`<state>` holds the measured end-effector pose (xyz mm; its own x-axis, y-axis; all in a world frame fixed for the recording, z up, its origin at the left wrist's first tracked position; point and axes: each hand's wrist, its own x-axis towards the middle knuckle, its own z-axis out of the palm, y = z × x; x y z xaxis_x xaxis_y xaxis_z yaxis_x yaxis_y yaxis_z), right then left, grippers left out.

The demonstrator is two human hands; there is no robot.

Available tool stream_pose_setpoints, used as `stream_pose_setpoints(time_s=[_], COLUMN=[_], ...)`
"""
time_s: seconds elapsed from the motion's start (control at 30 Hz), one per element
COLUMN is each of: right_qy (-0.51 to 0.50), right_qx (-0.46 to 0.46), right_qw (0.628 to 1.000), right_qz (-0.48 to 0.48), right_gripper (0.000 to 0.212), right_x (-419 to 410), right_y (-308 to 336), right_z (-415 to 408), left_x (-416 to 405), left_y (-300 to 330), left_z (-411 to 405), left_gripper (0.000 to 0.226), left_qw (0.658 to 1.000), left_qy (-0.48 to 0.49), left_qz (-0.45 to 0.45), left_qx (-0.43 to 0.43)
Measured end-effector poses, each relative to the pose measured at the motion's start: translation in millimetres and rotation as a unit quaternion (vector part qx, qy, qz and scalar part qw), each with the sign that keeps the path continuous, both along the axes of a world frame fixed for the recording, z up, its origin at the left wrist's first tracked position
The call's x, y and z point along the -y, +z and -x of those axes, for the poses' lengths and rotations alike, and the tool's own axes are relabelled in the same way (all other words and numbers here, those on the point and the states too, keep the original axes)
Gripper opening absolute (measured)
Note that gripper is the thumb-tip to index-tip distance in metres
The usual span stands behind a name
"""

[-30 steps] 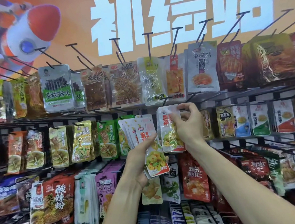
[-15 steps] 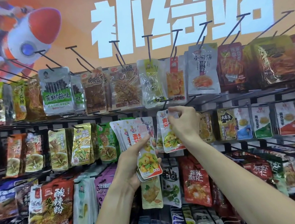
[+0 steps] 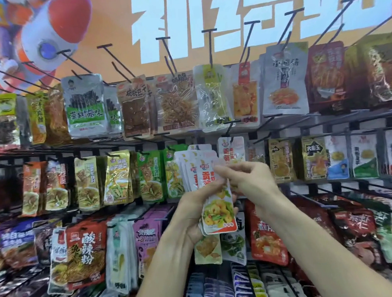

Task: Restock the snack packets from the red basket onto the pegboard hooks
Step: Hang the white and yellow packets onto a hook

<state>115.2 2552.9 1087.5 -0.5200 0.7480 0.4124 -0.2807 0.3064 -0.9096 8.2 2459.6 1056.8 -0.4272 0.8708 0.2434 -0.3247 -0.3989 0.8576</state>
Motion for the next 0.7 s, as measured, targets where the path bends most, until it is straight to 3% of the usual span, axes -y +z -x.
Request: stream_pose_setpoints(time_s=[0.13, 0.23, 0.4, 0.53, 0.63, 0.7], right_qy=[0.02, 0.004, -0.137, -0.193, -0.217, -0.232], right_qx=[-0.016, -0.061, -0.162, -0.149, -0.096, -0.075], right_qw=[0.998, 0.996, 0.977, 0.959, 0.955, 0.951], right_qz=[0.054, 0.059, -0.037, -0.147, -0.178, -0.191], right_gripper=[0.027, 0.024, 0.017, 0.015, 0.008, 0.014], right_x=[-2.2, -1.8, -10.0, -25.3, -30.2, -29.8], right_y=[-1.0, -9.6, -0.2, 19.5, 27.6, 30.6], right_z=[-5.4, 0.4, 6.5, 7.6, 11.0, 12.2], left_x=[-6.7, -11.4, -10.7, -9.4, -6.7, -4.0], left_y=[-7.5, -4.6, -2.8, -3.8, -4.0, -2.8], left_z=[-0.5, -3.0, -3.1, 4.6, 6.1, 5.2], left_gripper=[0.057, 0.061, 0.054, 0.082, 0.07, 0.05], left_qw=[1.0, 1.0, 0.996, 0.986, 0.987, 0.989], left_qy=[-0.005, 0.009, 0.088, 0.165, 0.157, 0.144], left_qz=[-0.003, -0.012, 0.009, 0.031, 0.005, -0.003], left_qx=[-0.023, 0.013, 0.026, 0.021, 0.03, 0.038])
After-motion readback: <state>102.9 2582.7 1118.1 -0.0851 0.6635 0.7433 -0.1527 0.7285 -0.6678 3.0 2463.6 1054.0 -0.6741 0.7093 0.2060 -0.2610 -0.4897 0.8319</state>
